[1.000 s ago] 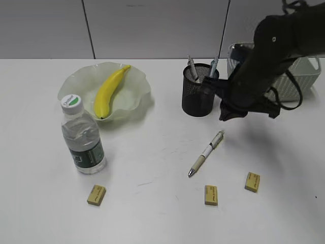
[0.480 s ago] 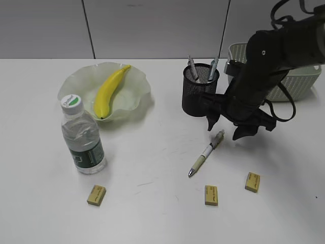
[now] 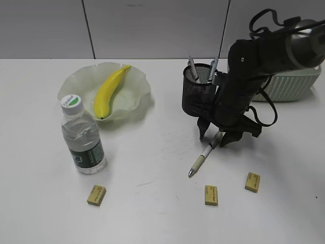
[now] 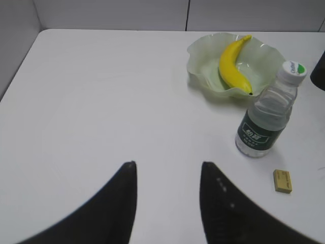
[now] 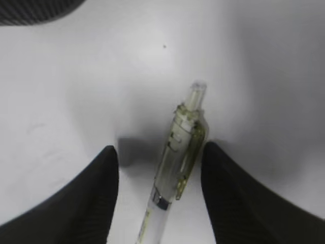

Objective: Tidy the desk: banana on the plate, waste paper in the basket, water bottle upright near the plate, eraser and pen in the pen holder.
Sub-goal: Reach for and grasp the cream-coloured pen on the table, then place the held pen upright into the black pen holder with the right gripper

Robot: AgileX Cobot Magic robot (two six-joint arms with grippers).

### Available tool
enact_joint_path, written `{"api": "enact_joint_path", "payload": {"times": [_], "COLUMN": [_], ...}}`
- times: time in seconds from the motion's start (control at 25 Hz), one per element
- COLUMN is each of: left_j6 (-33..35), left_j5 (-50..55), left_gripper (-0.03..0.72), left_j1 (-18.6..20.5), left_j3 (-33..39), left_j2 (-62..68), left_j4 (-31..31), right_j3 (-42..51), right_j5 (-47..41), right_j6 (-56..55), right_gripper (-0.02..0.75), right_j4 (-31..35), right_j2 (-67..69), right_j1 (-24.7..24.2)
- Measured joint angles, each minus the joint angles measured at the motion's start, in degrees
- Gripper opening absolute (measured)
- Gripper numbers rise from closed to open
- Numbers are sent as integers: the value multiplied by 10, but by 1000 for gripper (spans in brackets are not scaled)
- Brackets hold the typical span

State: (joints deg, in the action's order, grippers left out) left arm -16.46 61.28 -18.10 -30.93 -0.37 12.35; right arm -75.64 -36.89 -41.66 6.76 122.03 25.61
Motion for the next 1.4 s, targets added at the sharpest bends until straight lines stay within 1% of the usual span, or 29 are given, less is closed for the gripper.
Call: {"api": "enact_joint_path", "payload": {"times": [0.12,0.16,0.28,0.6,0.76,0.88,1.0,1.08,1.2,1.24,1.32,1.4], "left_j6": [0,0,0,0,0,0,0,0,0,0,0,0], "left_j5": [0,0,0,0,0,0,0,0,0,0,0,0], "left_gripper": [309,309,309,309,309,309,309,309,309,309,309,309], "left_j1": [0,0,0,0,0,0,0,0,0,0,0,0], "left_j3": [0,0,0,0,0,0,0,0,0,0,0,0], "left_j2": [0,0,0,0,0,0,0,0,0,0,0,0], "left_j4": [0,0,0,0,0,0,0,0,0,0,0,0], "right_j3": [-4,-4,-4,-4,-3,-1,13,27,32,29,17,-4], "right_j5": [-11,-14,-18,-16,-13,3,57,133,295,346,403,421], "right_j6": [0,0,0,1,-1,-10,-51,-85,-106,-106,-102,-95], "right_gripper": [357,311,139,144,142,142,142,142,142,142,142,142], "right_j4": [-3,-3,-9,-24,-68,-118,-201,-311,-483,-530,-580,-597], "right_j2": [3,3,4,-4,-59,-115,-176,-214,-240,-238,-216,-183], "right_j1": [0,0,0,0,0,0,0,0,-1,-2,-2,-1]}}
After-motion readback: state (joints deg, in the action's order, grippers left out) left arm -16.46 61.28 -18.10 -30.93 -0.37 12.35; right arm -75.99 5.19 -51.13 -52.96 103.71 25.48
